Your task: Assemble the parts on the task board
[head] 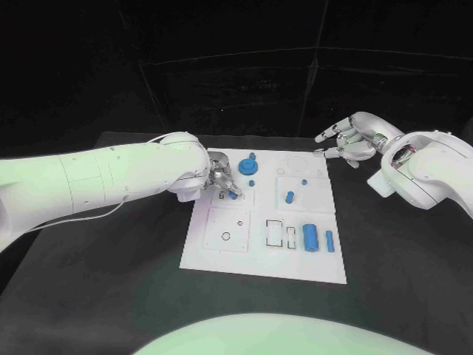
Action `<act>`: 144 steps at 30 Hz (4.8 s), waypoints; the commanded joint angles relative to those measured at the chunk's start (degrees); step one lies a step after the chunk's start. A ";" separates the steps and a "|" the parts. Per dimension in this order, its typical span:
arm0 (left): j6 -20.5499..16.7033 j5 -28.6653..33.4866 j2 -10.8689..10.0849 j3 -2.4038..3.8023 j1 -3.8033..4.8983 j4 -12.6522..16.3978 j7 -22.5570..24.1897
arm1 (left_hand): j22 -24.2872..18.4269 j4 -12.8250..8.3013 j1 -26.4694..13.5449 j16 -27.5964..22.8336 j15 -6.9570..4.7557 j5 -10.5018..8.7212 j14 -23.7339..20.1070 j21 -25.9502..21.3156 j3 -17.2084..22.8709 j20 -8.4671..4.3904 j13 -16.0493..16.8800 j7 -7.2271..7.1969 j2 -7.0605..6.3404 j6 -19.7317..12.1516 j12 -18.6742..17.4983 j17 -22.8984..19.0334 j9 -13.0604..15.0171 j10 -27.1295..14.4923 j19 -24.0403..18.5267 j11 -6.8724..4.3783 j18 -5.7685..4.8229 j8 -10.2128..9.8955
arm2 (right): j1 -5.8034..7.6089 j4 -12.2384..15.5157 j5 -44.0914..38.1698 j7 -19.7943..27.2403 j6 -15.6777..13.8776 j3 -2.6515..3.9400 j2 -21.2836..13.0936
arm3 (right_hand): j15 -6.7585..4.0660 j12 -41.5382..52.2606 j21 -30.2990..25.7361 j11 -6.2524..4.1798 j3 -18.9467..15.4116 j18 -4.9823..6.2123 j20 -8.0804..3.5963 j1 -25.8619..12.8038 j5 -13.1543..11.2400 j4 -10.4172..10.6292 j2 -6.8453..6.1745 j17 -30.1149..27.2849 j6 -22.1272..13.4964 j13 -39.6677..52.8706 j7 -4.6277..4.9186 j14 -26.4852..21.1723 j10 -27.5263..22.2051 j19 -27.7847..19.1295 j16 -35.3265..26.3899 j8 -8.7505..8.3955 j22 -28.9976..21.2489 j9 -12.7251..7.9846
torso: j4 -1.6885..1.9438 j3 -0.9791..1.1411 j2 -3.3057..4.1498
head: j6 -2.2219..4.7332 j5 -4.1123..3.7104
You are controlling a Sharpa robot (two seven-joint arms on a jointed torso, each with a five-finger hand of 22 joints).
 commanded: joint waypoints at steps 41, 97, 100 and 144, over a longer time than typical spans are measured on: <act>5.88 -0.55 2.50 0.00 0.05 -3.48 -0.69 | 0.26 -2.90 -5.14 0.18 -0.28 0.03 6.06 -0.24 7.39 -0.07 -0.01 -0.45 -0.65 1.23 0.44 15.09 1.00 0.85 0.03 -0.15 -0.43 1.40 | 0.11 -0.36 0.47 0.58 0.83 0.03 0.71 | -0.39 0.02 -0.34 -0.16 0.06 0.66 -0.25 0.39 0.38 0.45 0.12 -0.03 -0.37 -0.14 -0.02 2.03 -0.26 -0.01 -0.24 0.16 -0.28 -0.02 | -0.08 0.03 0.01 | -0.33 0.01; 10.53 1.20 1.74 5.16 3.74 -9.33 -0.32 | -1.86 4.65 -6.43 0.18 1.58 0.10 6.06 -2.57 -17.37 1.32 -2.37 2.50 -2.03 -3.62 -0.71 15.09 -3.32 -0.63 -0.79 2.30 -0.03 -5.20 | 0.11 -0.94 1.25 0.78 0.17 0.02 0.94 | -0.07 1.57 -1.80 0.27 -6.60 0.70 -0.01 -1.83 -9.26 10.82 -0.04 0.51 -1.41 -0.61 0.29 2.31 -0.43 0.85 -0.94 1.53 -1.50 -0.03 | -0.08 -0.08 0.12 | 0.17 -0.42; 12.09 0.60 3.12 5.15 3.85 -11.85 -0.29 | -1.85 5.09 -6.43 0.18 1.65 0.10 6.06 -2.59 -18.13 1.49 -2.43 2.53 -1.64 -3.23 -0.68 15.09 -3.85 -0.69 -0.78 2.35 0.01 -5.52 | 0.10 -1.05 1.25 0.77 0.22 0.02 1.08 | -0.09 1.59 -1.84 0.26 -6.79 0.70 -0.03 -1.47 -8.10 11.02 0.08 0.57 -1.45 -0.68 0.28 2.33 -0.47 0.88 -0.95 1.60 -1.53 -0.04 | -0.07 -0.05 0.07 | 0.11 -0.35; 17.10 -1.02 10.77 5.03 1.27 -28.46 2.33 | -0.51 6.83 -4.21 0.18 1.20 0.09 6.06 -1.86 -22.61 1.31 -1.92 1.75 0.53 -0.14 -0.01 15.09 -5.35 -0.32 -0.28 1.73 -0.14 -4.81 | 0.07 -1.73 1.25 1.10 0.26 0.02 2.29 | -0.11 1.69 -1.93 0.24 -7.22 0.71 -0.06 -0.66 -5.98 11.38 0.55 0.69 -1.62 -0.79 0.28 2.36 -0.53 0.94 -0.99 1.72 -1.61 -0.05 | -0.02 0.05 0.07 | -0.48 -0.24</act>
